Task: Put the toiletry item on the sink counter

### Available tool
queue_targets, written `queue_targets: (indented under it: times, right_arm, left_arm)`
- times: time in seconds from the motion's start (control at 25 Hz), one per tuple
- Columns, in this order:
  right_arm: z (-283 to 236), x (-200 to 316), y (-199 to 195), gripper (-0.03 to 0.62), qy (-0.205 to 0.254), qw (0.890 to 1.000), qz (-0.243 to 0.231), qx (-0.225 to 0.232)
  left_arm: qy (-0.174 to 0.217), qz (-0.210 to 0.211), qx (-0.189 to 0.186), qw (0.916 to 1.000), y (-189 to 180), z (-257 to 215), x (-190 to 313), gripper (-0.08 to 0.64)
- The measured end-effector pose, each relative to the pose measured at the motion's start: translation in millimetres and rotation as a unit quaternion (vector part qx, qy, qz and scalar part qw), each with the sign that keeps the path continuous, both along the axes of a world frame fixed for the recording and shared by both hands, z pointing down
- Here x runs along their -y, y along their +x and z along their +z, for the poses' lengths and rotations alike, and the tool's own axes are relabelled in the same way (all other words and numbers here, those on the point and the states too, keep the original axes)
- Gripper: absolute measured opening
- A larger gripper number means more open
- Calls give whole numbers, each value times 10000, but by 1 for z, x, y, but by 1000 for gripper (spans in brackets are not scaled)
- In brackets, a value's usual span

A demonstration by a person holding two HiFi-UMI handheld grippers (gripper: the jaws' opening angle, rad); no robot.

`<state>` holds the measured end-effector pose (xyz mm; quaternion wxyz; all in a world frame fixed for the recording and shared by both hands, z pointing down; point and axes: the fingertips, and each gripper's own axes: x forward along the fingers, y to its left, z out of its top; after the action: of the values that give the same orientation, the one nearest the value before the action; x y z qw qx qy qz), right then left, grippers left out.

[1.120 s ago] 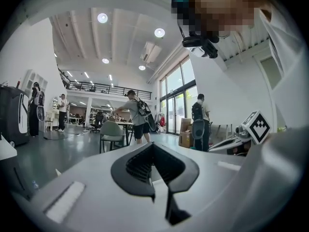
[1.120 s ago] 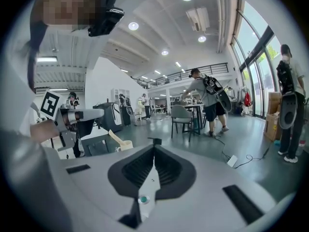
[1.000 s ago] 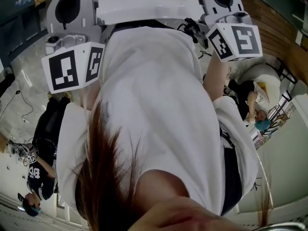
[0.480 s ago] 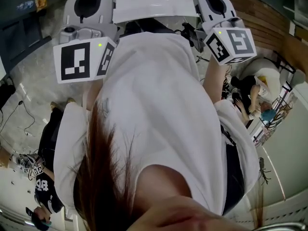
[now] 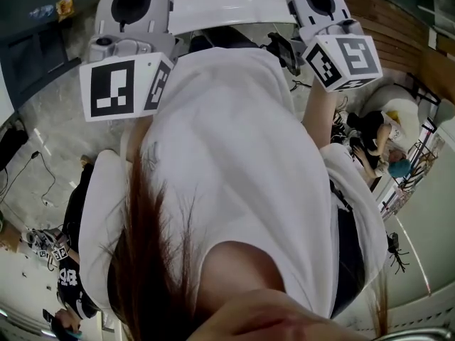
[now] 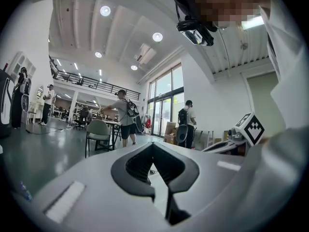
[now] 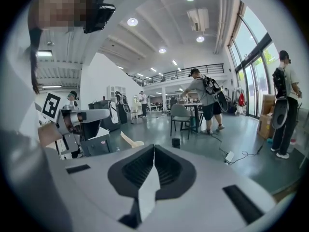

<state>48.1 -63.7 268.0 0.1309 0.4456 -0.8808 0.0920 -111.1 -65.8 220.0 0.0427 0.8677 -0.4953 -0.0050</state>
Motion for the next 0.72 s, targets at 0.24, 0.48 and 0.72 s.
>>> queue_targets:
  times: [0.24,0.48,0.72]
  right_arm:
    - [3,-1,-2,9,-38,9999,-112,41]
    - [1,2,-3,11,-53,9996,-255,84]
    - [0,12,4,11,-127,9990,-415,124]
  left_arm:
    - [-11,-78,36,10000,0,0,-1,9]
    - [-55,-213,66,9997,1,2,0,9]
    - [-134,-267,84,9995,14,-1,5,9]
